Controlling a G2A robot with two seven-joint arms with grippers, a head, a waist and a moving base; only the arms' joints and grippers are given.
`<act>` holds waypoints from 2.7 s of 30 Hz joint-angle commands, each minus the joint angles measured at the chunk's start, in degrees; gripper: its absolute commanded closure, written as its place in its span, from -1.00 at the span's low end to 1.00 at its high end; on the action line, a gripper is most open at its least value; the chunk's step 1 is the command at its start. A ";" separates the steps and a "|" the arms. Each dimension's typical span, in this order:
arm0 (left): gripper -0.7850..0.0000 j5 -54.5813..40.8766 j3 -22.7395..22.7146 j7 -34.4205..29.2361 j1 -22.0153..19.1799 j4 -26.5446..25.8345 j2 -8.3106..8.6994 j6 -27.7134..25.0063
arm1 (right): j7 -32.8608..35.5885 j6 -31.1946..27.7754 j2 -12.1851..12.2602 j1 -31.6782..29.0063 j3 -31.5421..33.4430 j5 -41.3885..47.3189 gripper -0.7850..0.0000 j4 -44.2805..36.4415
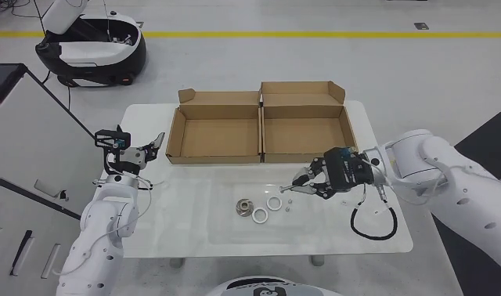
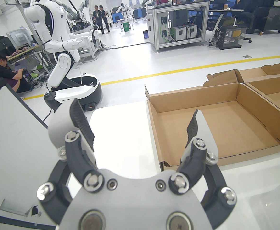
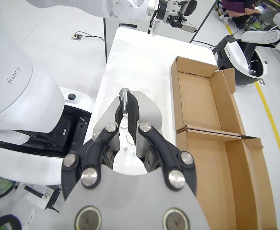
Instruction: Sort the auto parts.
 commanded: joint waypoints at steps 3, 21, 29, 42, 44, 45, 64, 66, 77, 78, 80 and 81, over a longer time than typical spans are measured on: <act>-1.00 0.00 0.00 0.00 0.00 0.00 0.00 0.00 | -0.01 0.00 0.00 0.00 0.00 0.00 1.00 0.00; -1.00 0.00 0.00 0.00 0.00 0.00 0.00 0.00 | -21.51 0.00 -8.90 12.20 -13.17 -5.30 1.00 6.12; -1.00 0.00 0.00 0.00 0.00 0.00 0.00 0.00 | -35.21 0.00 -13.18 20.67 -19.39 -7.29 1.00 9.52; -1.00 0.00 0.00 0.00 0.00 0.00 0.00 0.00 | -65.96 0.00 -14.25 21.84 -21.15 -15.86 1.00 6.72; -1.00 0.00 0.00 0.00 0.00 0.00 0.00 0.00 | -65.96 0.00 -14.40 20.98 -20.08 -13.83 1.00 4.87; -1.00 0.00 0.00 0.00 0.00 0.00 0.00 0.00 | -65.96 0.00 -14.50 20.47 -19.49 -12.91 1.00 3.99; -1.00 0.00 0.00 0.00 0.00 0.00 0.00 0.00 | -65.96 0.00 -16.93 15.58 -14.50 -6.20 1.00 -2.89; -1.00 0.00 0.00 0.00 0.00 0.00 0.00 0.00 | -65.96 0.00 -16.93 15.58 -14.50 -6.20 1.00 -2.89; -1.00 0.00 0.00 0.00 0.00 0.00 0.00 0.00 | -66.68 0.74 -18.92 12.92 -11.78 -0.22 1.00 -6.92; -1.00 0.00 0.00 0.00 0.00 0.00 0.00 0.00 | -66.38 0.44 -19.24 12.78 -11.32 -0.23 1.00 -6.98; -1.00 0.00 0.00 0.00 0.00 0.00 0.00 0.00 | -65.76 0.42 -19.62 12.69 -10.78 -0.63 1.00 -6.73; -1.00 0.00 0.00 0.00 0.00 0.00 0.00 0.00 | -65.05 0.54 -19.83 12.64 -10.57 -0.97 1.00 -6.52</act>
